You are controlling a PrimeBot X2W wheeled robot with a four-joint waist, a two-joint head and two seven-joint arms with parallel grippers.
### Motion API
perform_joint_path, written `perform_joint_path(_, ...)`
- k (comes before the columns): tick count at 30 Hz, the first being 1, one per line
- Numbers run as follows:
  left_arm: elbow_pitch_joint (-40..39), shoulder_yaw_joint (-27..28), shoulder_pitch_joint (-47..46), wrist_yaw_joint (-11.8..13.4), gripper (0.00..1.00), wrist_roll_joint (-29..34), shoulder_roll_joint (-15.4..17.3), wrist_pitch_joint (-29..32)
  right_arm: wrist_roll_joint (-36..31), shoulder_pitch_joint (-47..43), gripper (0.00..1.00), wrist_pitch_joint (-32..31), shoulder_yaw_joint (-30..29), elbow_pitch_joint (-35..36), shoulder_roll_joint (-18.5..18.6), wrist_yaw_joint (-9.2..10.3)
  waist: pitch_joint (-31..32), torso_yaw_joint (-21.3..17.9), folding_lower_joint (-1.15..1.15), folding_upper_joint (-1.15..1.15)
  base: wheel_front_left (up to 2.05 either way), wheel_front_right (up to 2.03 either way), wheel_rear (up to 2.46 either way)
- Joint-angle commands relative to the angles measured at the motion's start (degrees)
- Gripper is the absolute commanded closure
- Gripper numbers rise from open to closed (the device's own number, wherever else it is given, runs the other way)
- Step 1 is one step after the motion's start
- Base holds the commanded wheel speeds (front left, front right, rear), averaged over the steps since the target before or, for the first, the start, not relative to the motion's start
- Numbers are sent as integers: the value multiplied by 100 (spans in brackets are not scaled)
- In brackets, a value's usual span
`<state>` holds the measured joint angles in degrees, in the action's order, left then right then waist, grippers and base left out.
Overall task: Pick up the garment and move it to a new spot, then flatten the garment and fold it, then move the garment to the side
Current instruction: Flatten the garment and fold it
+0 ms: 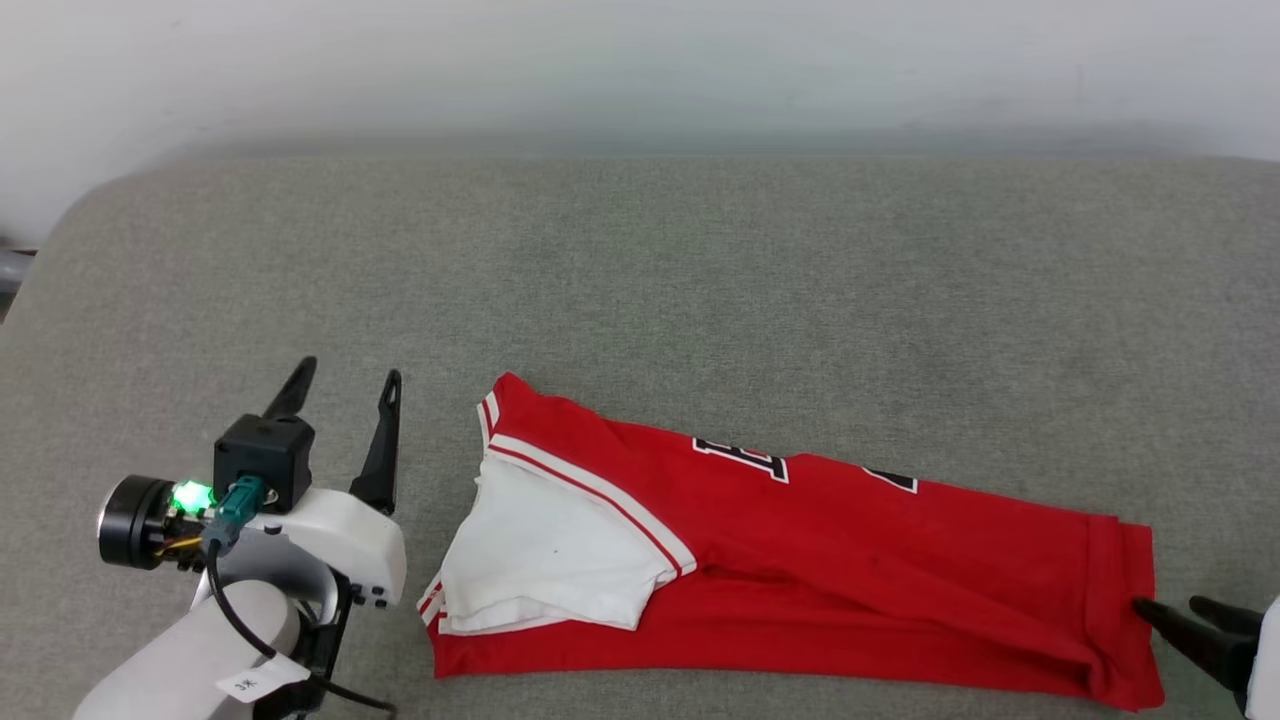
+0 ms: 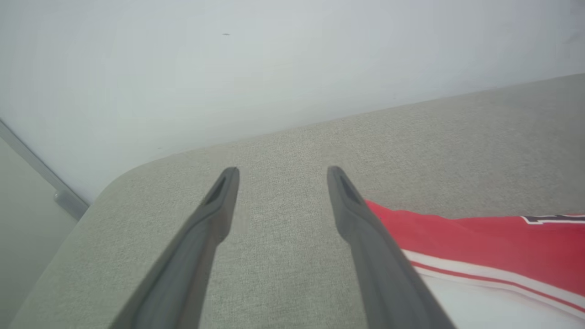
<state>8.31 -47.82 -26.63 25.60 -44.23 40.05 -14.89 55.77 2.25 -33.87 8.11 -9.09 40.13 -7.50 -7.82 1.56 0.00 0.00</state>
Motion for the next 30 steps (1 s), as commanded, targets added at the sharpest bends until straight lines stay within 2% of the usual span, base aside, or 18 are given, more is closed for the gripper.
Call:
perform_joint_path(1,-55,97,49,46,0,114,-67,-34,42,62,0,-21,24,-46,-60,3,-42,36,0,0,0,0,0)
perform_joint_path(7,-248,716,404,170,0,754,-381,-39,85,251,0,11,197,-402,-244,3,-164,139,0,0,0,0,0)
perform_joint_path(14,-440,1414,918,167,0,1436,-870,-41,219,463,0,133,527,-648,-473,3,-247,170,0,0,0,0,0)
perform_joint_path(21,-557,2155,1370,-55,0,2057,-1338,-41,305,616,0,360,950,-740,-647,3,-261,153,0,0,0,0,0)
perform_joint_path(27,-677,2657,1725,-455,0,2516,-1782,-40,231,711,0,729,1332,-988,-667,3,-247,163,0,0,0,0,0)
perform_joint_path(29,-670,2794,1846,-596,0,2642,-1919,-37,191,781,89,904,1414,-1067,-636,3,-242,161,0,0,0,0,0)
perform_joint_path(30,-684,2873,1895,-659,0,2702,-1983,-36,181,805,100,975,1464,-1105,-605,3,-233,160,0,0,0,0,0)
